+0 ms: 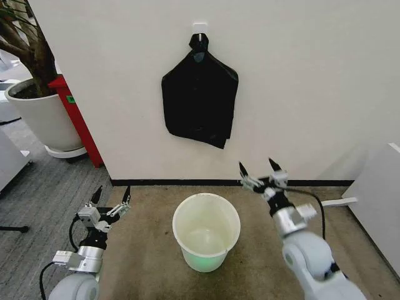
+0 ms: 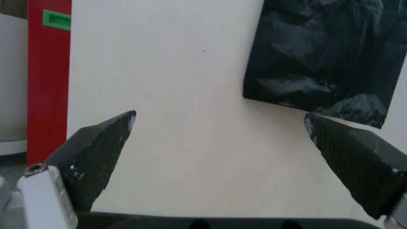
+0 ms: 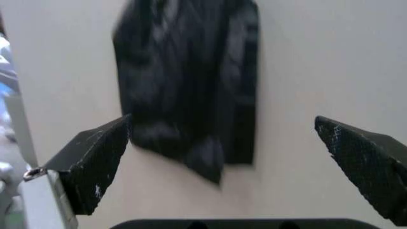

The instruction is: Place the garbage bag over the trash bin.

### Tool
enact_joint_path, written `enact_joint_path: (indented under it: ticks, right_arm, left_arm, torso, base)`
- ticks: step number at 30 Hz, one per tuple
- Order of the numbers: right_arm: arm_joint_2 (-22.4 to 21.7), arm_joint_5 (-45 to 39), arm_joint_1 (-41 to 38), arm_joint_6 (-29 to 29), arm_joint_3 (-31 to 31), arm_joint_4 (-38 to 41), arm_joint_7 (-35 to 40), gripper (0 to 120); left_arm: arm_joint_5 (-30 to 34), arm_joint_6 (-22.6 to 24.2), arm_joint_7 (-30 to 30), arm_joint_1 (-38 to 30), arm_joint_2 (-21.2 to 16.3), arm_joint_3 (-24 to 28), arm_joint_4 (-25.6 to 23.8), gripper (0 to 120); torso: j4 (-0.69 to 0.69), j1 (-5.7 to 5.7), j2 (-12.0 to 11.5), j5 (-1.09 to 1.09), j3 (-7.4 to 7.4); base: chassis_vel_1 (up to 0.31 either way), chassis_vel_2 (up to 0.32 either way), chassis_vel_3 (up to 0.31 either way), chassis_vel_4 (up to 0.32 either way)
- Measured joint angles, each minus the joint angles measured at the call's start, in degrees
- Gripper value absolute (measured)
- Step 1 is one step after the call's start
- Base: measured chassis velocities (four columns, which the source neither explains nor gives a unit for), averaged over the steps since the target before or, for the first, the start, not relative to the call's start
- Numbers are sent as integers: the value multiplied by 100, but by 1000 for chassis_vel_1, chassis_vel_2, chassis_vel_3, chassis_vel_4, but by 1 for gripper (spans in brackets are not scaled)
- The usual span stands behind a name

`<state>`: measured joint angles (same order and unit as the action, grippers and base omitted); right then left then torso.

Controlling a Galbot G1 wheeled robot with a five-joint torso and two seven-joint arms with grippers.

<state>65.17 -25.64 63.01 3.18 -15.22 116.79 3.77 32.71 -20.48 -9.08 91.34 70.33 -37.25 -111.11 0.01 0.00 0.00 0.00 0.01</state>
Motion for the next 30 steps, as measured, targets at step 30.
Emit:
enact_joint_path:
  ticks: [30]
  right_arm:
    - [447,-2860,-5106,953,2343,-1525,1911,100]
  left_arm:
    - [-199,-68,-63,-44,186,1,303,100]
  torso:
    - [-1,0,-1,-2,0]
  base:
    - [0,0,0,0]
